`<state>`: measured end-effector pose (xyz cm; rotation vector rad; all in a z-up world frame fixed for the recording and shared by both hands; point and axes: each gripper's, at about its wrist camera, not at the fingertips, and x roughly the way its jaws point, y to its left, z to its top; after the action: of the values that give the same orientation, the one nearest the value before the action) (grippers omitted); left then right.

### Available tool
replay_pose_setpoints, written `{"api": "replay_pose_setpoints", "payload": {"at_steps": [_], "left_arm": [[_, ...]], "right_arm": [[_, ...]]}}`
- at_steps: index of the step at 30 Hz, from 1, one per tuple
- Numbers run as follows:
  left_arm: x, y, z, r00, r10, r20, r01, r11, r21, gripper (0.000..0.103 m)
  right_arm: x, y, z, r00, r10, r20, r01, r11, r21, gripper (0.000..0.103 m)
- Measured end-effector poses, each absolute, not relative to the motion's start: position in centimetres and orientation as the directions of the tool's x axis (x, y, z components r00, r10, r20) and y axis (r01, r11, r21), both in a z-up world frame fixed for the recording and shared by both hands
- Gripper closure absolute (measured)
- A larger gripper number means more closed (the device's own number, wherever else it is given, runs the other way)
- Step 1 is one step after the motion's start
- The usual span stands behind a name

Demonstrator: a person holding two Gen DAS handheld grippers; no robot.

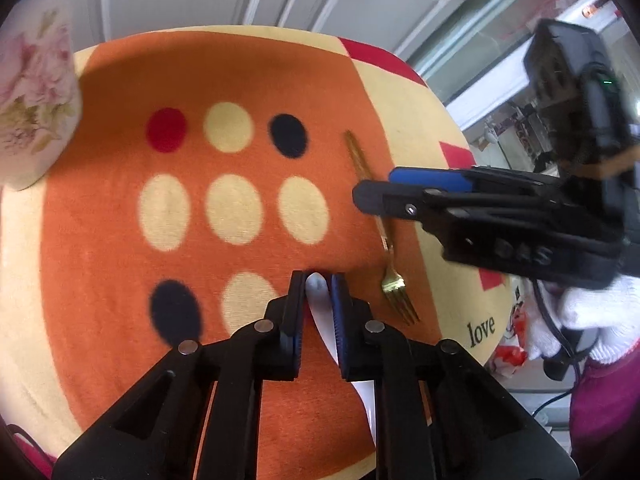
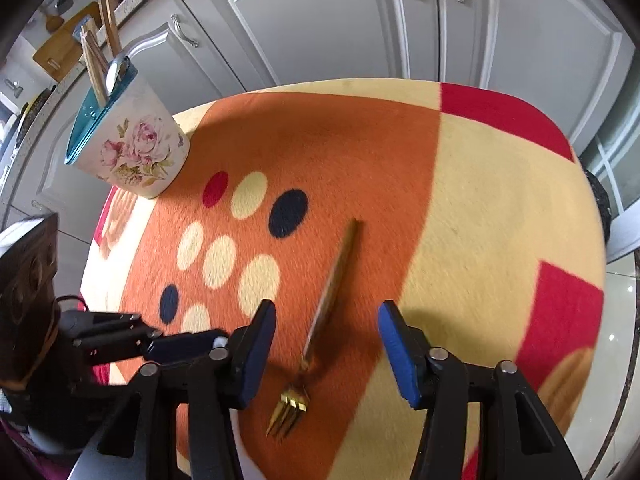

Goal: Organize utensils
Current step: 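Grasp the white plastic spoon with the left tool while the right tool grasps the gold fork, then lift the spoon and fork and carry them to the cup with both tools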

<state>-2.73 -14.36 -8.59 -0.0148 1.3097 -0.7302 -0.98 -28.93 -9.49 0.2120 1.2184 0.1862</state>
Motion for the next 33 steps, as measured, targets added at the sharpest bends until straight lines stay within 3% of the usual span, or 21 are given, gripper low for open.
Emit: {"api": "replay_pose_setpoints", "payload": {"at_steps": [4,9,27,33], "left_arm": [[-2.0,-12.3,-7.5,0.104,-0.497,-0.862,0.446,0.798,-0.406,0.094],[-1.2,-10.2,-5.5,0.171,-0.496,-0.851,0.428,0.815,-0.390,0.095],[-1.3,-6.8,-2.3,0.260,-0.490,-0.832,0.384,0.843,-0.376,0.095],[-1.2,-5.3,-0.2,0.320,-0.483,-0.815,0.373,0.855,-0.361,0.096]], "right_arm": [[0.8,-28.2,-10.1,0.329,0.239,-0.914,-0.048,0.970,0.237,0.067],[2.6,-26.9,-10.1,0.324,0.211,-0.922,-0.103,0.977,0.188,0.088],[2.5,-23.6,-10.0,0.290,0.158,-0.944,-0.219,0.971,0.096,0.095],[1.2,-23.2,-7.3,0.328,0.218,-0.919,-0.236,0.961,0.144,0.096]]}}
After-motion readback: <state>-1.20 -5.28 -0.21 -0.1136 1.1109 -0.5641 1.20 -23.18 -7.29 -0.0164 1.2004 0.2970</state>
